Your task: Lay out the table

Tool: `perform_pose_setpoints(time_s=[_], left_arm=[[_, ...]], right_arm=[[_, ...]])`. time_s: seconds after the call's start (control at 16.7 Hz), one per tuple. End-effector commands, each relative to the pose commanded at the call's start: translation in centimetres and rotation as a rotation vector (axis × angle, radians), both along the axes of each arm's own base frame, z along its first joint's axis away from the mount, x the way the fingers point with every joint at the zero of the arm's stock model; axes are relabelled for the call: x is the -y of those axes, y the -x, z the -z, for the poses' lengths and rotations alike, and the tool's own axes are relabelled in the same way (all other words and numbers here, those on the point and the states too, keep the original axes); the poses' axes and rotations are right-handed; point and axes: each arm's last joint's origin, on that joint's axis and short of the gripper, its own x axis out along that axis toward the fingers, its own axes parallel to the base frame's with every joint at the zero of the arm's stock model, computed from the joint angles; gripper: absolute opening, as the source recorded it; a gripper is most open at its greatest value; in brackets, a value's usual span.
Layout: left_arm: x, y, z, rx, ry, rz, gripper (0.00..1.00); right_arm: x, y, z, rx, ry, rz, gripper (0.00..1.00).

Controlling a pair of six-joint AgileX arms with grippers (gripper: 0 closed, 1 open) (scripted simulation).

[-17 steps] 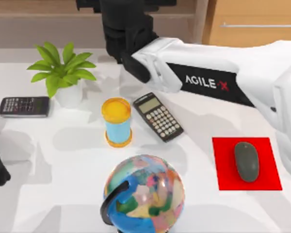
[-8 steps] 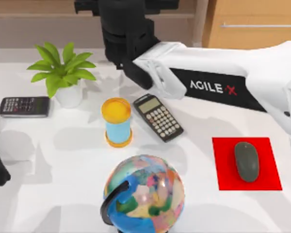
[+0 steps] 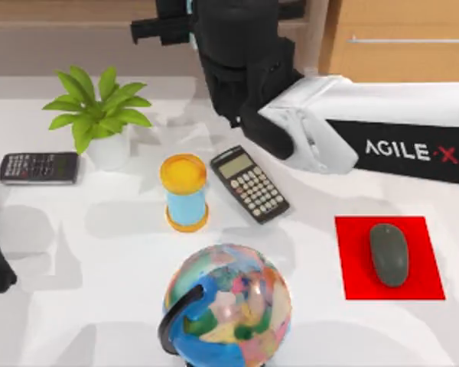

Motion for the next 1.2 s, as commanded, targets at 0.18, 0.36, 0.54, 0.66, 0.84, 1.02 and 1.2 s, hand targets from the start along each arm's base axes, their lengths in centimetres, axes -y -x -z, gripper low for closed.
perform_pose_setpoints(time_s=[0.18, 0.36, 0.54, 0.66, 0.84, 1.02, 1.2], left_arm=[[0.0, 0.0, 0.0, 0.000, 0.000, 0.000, 1.00], [0.0, 0.0, 0.0, 0.000, 0.000, 0.000, 1.00], [0.0, 0.0, 0.0, 0.000, 0.000, 0.000, 1.00], [0.0, 0.0, 0.0, 0.000, 0.000, 0.000, 1.00], [0.0, 0.0, 0.0, 0.000, 0.000, 0.000, 1.00], [0.0, 0.0, 0.0, 0.000, 0.000, 0.000, 1.00], [0.0, 0.0, 0.0, 0.000, 0.000, 0.000, 1.00]], right_arm=[[3.0, 2.8, -0.6, -0.041, -0.067, -0.137, 0.00], [6.9, 5.2, 0.3, -0.125, -0.160, -0.256, 0.00], [11.7, 6.8, 2.6, -0.259, -0.272, -0.319, 0.00], [15.3, 7.4, 4.5, -0.364, -0.364, -0.314, 0.00], [20.9, 7.8, 7.0, -0.500, -0.540, -0.232, 0.00], [27.0, 7.2, 8.3, -0.559, -0.761, -0.081, 0.00], [33.5, 6.3, 8.4, -0.529, -0.993, 0.094, 0.00]])
